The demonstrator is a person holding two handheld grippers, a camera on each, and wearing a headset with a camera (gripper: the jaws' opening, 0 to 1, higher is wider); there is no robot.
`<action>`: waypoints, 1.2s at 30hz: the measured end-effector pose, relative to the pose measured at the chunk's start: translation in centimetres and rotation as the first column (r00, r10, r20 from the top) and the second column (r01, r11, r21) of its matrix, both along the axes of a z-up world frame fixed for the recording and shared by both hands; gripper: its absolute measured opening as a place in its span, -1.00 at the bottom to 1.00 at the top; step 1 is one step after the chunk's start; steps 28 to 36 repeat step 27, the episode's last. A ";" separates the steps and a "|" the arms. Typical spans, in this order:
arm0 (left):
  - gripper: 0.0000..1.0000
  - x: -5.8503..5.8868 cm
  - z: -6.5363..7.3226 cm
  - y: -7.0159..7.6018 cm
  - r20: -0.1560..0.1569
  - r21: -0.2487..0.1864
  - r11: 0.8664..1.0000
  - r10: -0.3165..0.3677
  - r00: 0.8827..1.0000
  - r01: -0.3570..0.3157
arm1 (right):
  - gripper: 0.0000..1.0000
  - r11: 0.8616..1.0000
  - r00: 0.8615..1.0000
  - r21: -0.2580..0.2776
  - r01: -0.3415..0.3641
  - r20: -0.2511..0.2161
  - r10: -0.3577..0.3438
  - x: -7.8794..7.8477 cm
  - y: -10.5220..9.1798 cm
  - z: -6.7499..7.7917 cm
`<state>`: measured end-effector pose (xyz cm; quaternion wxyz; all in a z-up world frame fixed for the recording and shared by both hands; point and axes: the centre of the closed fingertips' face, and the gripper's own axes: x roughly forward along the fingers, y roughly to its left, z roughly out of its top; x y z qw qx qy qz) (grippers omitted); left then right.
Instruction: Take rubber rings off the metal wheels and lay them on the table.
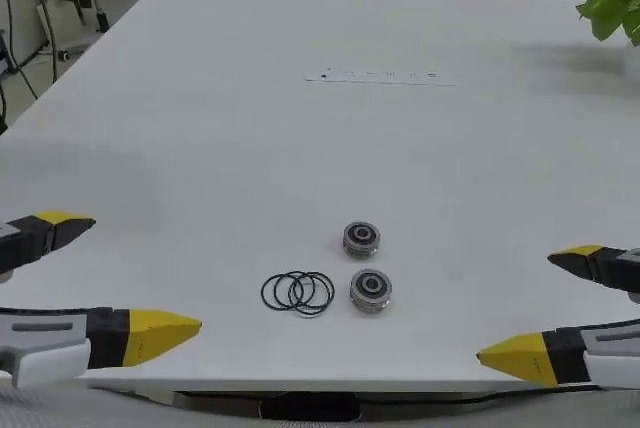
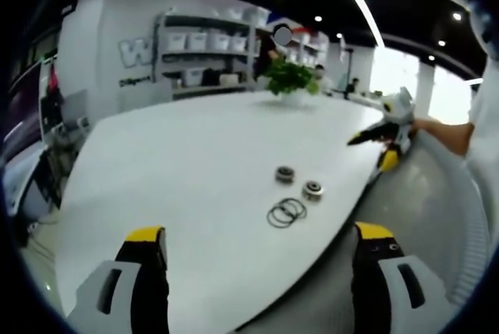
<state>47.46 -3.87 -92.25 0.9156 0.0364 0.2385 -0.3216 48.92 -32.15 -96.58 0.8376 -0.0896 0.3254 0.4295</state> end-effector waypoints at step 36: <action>0.98 -0.1 -0.2 0.7 -0.009 0.006 0.998 0.065 0.998 -0.065 | 0.96 0.996 0.990 0.047 0.074 -0.124 -0.068 -0.9 -0.6 -1.1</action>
